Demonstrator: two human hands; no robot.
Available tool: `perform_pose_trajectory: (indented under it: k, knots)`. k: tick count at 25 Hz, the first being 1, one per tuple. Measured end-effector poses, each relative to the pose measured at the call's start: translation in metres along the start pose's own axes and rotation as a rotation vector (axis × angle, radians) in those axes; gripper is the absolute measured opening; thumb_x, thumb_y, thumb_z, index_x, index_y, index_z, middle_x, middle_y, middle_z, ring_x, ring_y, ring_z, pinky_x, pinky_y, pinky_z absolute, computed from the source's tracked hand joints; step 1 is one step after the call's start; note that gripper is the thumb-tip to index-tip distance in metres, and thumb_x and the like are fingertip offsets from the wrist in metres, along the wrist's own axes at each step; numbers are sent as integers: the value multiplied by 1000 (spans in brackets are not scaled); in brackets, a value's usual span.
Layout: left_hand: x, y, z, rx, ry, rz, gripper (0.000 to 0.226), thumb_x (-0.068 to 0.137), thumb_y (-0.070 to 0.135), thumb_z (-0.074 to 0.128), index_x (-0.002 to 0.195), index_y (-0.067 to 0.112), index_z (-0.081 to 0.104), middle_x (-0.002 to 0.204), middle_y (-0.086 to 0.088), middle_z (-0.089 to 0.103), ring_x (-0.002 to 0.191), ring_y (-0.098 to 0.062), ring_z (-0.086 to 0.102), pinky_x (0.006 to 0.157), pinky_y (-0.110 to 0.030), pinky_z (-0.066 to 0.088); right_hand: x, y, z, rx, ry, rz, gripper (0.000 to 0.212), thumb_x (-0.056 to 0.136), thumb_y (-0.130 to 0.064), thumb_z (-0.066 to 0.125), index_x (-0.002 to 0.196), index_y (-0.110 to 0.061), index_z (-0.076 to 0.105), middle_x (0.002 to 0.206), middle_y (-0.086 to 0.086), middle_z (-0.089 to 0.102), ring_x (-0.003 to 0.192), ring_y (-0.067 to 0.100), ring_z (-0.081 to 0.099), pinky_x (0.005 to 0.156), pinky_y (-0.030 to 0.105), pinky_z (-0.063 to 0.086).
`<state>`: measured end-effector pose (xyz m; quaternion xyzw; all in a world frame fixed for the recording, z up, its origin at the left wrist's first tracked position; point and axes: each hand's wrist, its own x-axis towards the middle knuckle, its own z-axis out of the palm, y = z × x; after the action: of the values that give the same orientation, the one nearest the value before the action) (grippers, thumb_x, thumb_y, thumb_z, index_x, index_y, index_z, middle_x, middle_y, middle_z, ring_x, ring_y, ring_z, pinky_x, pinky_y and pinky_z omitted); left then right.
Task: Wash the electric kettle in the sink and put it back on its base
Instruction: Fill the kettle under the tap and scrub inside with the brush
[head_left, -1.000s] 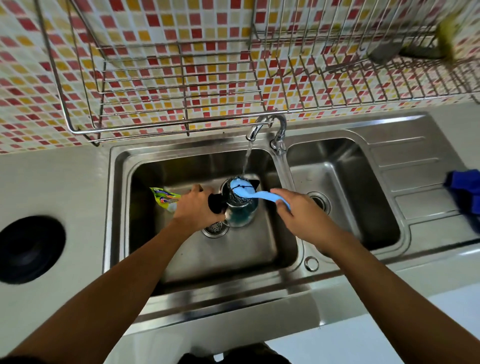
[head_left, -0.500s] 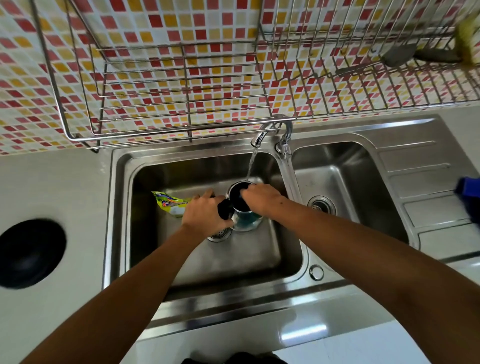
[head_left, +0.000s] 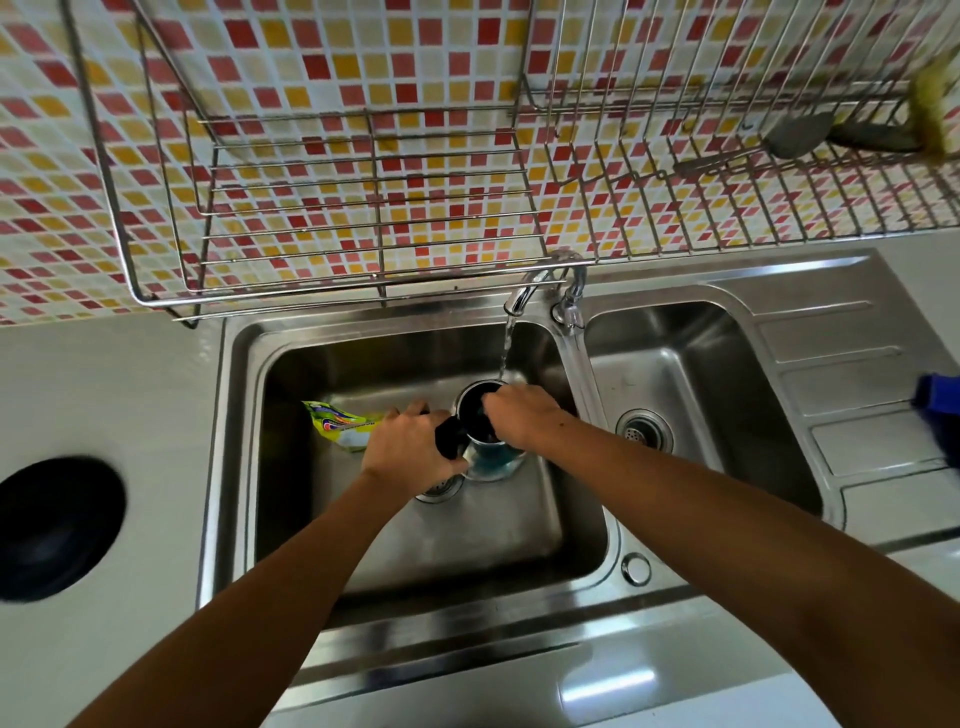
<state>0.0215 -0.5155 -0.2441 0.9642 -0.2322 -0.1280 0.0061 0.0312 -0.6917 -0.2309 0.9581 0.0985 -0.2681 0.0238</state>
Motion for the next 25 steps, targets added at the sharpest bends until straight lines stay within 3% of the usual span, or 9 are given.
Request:
perform_pose_trajectory:
  k: [4, 7, 10, 13, 16, 18, 21, 25]
  knots:
    - [1, 0, 1, -9, 2, -1, 54, 68, 67, 64, 108, 31, 71, 100, 0, 68, 90, -21, 66, 79, -33, 49, -9, 7, -5, 8, -46, 70, 25, 92, -9, 51, 113, -7, 64, 113, 14, 67, 102, 32, 65, 77, 38, 49]
    - [2, -1, 3, -23, -15, -20, 58, 65, 69, 66, 108, 31, 71, 99, 0, 67, 89, -23, 67, 79, -33, 50, -10, 0, 2, 132, -171, 4, 25, 91, -9, 50, 112, -6, 64, 109, 16, 67, 92, 33, 66, 71, 36, 51]
    - [3, -2, 4, -46, -27, -28, 59, 64, 69, 65, 111, 32, 69, 101, 0, 65, 90, -24, 66, 82, -35, 49, -1, -4, 0, 166, -91, -21, 24, 93, -19, 52, 111, -11, 66, 111, 14, 67, 95, 33, 65, 79, 40, 54]
    - [3, 0, 2, -43, -38, -35, 59, 65, 68, 65, 112, 33, 68, 104, 0, 64, 91, -26, 66, 82, -35, 49, -1, 0, -8, -2, 20, 7, 26, 93, -20, 55, 116, -12, 65, 118, 11, 66, 108, 30, 63, 83, 37, 50]
    - [1, 2, 1, -30, -26, -36, 59, 65, 68, 67, 114, 34, 69, 106, -1, 64, 90, -27, 67, 81, -34, 50, -7, -3, -9, 44, -57, 118, 25, 94, -16, 51, 114, -9, 64, 113, 12, 66, 99, 29, 64, 77, 36, 49]
    - [0, 2, -1, -30, -20, -37, 59, 65, 68, 67, 114, 34, 69, 106, -1, 64, 90, -27, 67, 80, -34, 50, -8, -6, -11, 333, -200, 233, 21, 94, -14, 46, 104, -4, 61, 93, 13, 65, 73, 24, 61, 64, 32, 46]
    - [0, 2, -1, -42, -25, -35, 59, 66, 66, 68, 114, 32, 69, 106, -1, 65, 90, -27, 67, 81, -33, 51, -11, -5, -12, 1124, -418, 439, 26, 96, -10, 31, 80, -2, 50, 61, 10, 50, 34, 12, 42, 38, 19, 31]
    - [1, 1, 0, -47, -32, -44, 61, 64, 68, 65, 115, 33, 69, 106, -1, 64, 90, -28, 66, 81, -34, 51, -29, 6, -8, 2070, -478, 605, 18, 102, -11, 30, 95, -4, 44, 66, 7, 44, 31, 7, 40, 30, 15, 29]
